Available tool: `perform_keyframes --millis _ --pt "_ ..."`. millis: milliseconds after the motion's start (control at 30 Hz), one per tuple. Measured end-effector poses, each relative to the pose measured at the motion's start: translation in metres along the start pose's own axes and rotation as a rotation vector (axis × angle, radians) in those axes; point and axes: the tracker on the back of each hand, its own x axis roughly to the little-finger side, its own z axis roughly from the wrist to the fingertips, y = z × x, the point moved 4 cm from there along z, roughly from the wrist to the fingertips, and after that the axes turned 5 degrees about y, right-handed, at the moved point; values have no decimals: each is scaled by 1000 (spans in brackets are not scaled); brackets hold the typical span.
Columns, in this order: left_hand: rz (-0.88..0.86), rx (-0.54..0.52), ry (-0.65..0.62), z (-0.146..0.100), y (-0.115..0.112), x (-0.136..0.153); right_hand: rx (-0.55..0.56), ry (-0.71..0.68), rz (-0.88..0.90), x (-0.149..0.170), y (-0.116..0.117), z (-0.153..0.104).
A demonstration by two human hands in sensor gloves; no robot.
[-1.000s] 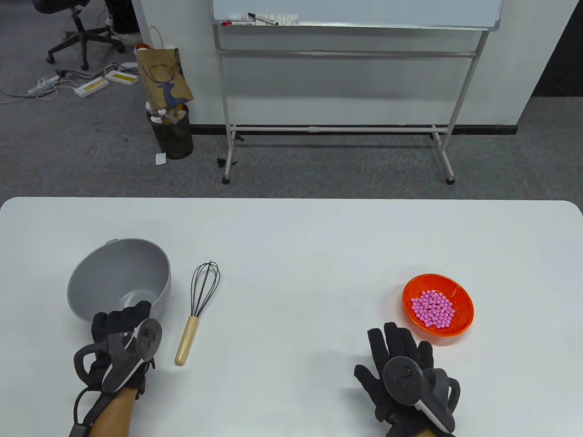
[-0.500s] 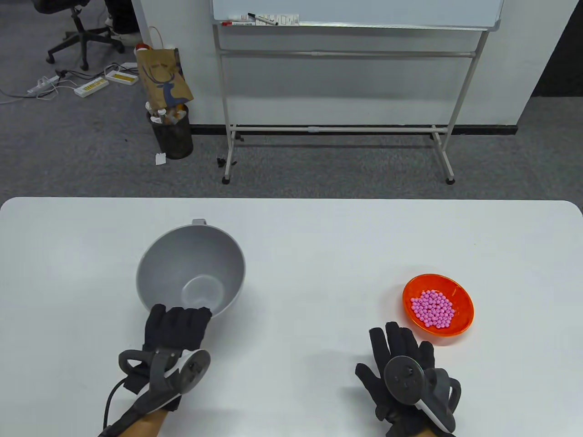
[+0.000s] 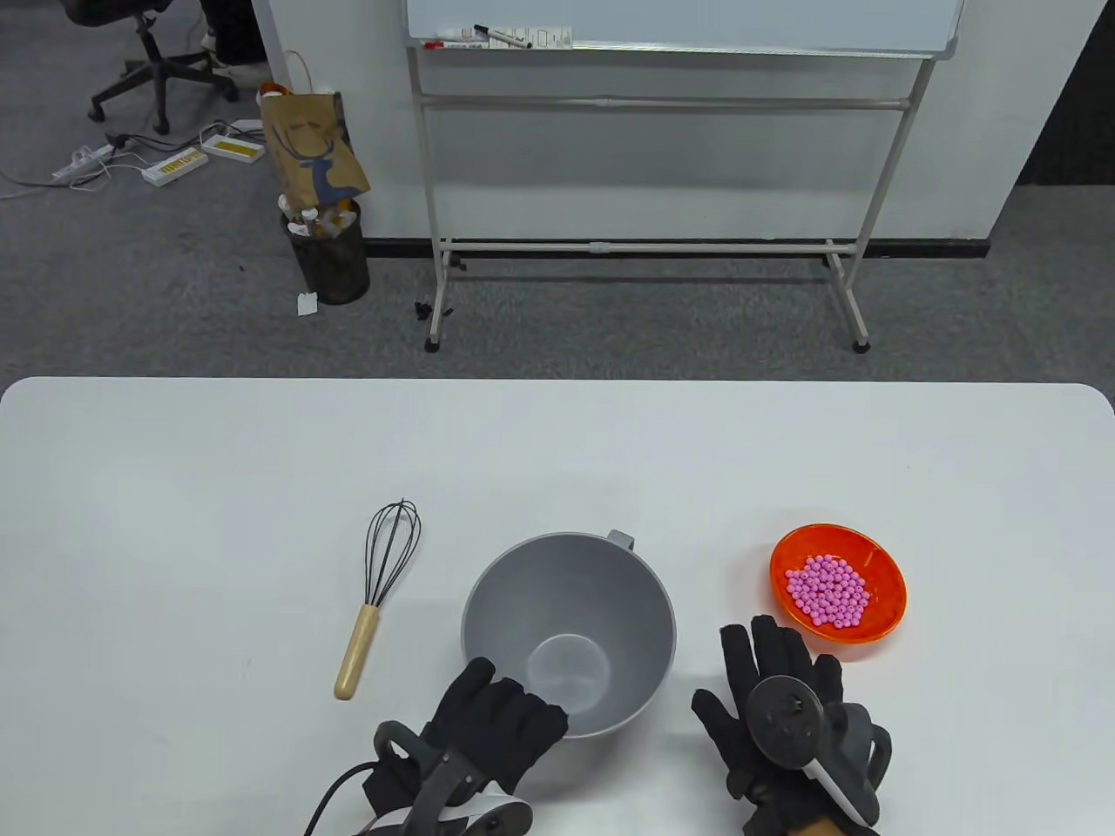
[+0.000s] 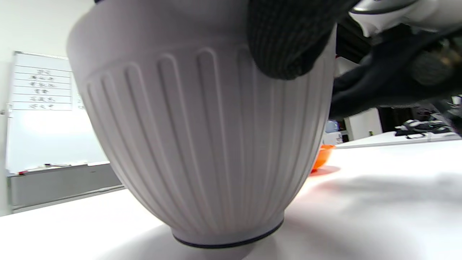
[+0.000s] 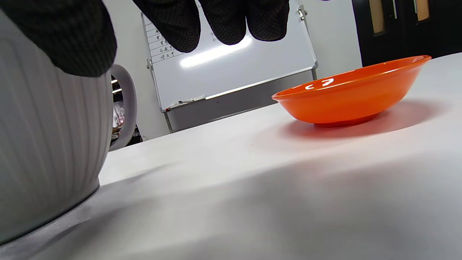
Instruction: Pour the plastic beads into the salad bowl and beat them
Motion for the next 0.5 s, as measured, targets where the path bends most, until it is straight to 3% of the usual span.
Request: perform_keyframes --millis 100,500 --pt "2 45 -35 -1 -9 -5 0 1 0 0 0 0" --pt "-54 100 -41 -1 -7 8 0 -6 -9 -1 1 0"
